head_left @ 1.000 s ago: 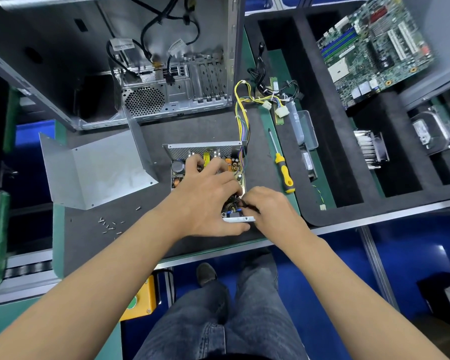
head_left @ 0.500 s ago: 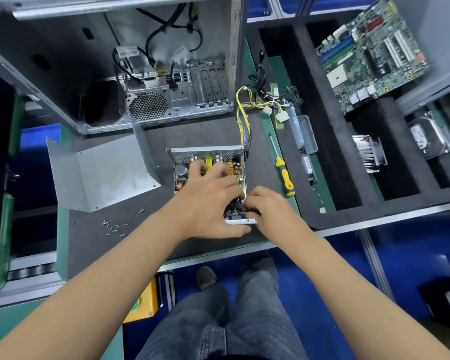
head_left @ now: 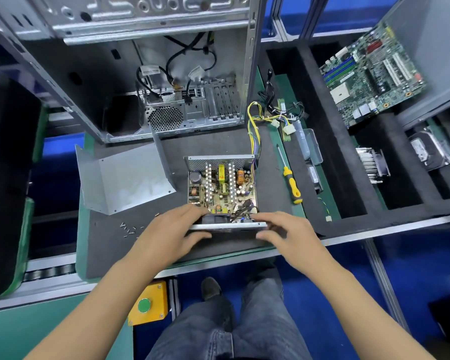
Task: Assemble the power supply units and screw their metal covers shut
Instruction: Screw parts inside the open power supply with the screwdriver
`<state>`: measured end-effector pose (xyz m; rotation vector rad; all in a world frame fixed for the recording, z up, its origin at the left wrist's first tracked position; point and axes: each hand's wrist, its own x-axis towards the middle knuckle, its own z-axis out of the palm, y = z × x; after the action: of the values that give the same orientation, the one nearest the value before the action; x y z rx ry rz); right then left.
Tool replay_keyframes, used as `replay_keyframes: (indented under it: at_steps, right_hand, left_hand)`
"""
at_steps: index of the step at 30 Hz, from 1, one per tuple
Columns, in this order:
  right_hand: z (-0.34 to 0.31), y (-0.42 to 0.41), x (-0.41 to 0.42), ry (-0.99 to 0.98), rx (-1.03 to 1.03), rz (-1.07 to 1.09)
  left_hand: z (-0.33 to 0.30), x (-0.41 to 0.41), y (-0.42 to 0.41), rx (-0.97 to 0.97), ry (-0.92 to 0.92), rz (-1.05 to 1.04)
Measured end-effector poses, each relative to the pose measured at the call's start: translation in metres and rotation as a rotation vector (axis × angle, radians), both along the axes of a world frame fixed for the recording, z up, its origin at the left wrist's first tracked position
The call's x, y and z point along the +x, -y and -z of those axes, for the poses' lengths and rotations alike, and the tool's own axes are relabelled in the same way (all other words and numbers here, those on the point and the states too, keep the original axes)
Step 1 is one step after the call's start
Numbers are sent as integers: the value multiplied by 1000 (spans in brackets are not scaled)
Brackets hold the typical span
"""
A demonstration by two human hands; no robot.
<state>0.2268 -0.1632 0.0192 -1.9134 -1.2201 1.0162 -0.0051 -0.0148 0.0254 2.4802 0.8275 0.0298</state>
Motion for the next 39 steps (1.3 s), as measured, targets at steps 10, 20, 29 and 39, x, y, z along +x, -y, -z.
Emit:
replay_keyframes:
  at_steps: [10,20,29,39]
  right_hand:
    - [5,-50,3,130,51,119]
    - [4,-81,30,177,0,13]
    - [19,-37,-35,272,392,407]
    - [40,-115,-168,226,204,-128]
  left_hand:
    - [3,33,-29,33,149,-151]
    - [9,49,-30,107,203,-264]
    - [49,-51,42,378,492,-428]
    - [59,-118,26,-130,650,-1206]
